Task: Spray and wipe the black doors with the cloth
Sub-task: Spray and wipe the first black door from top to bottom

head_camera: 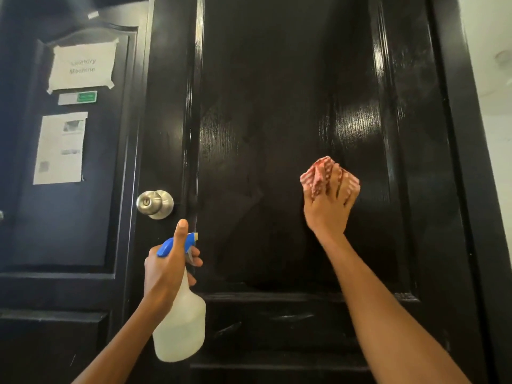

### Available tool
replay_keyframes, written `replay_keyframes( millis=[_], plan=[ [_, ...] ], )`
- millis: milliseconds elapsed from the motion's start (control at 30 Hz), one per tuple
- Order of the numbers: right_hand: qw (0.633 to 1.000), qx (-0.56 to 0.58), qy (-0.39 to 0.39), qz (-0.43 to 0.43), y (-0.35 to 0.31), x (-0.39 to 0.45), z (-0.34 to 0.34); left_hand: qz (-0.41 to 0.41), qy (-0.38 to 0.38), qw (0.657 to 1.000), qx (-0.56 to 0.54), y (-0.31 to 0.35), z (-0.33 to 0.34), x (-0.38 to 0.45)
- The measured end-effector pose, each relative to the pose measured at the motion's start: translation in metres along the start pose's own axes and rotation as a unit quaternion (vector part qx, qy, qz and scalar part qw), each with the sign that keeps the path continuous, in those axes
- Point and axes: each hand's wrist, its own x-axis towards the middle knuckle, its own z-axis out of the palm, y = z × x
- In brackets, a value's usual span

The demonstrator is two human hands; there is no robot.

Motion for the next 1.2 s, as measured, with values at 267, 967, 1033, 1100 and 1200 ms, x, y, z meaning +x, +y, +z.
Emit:
replay_keyframes(
  millis=[267, 967, 1033, 1100, 1200],
  plan=[
    [0.776, -0.085, -0.178, -0.599, -0.042, -0.146, 0.043, -0.004, -0.003, 1.0, 0.007, -0.006, -0.007, -0.009],
    [0.76, -0.048, -0.177, -0.624, -0.112, -0.16, 0.067, -0.021, 0.017, 1.0, 0.011, -0.016, -0.064, -0.016],
    [0.804, -0.03, -0.138, -0.578, -0.127, -0.115, 0.064, -0.02, 0.02, 1.0, 0.002, -0.009, -0.066, -0.01],
    [0.88, -0.021, -0.073, -0.469, -0.148, -0.058, 0.051, -0.016, 0.025, 1.0, -0.006, -0.006, -0.069, -0.004],
    [0.958, -0.006, -0.009, -0.288, -0.173, 0.013, 0.031, -0.008, 0.029, 1.0, 0.001, -0.006, -0.073, 0.002]
  ],
)
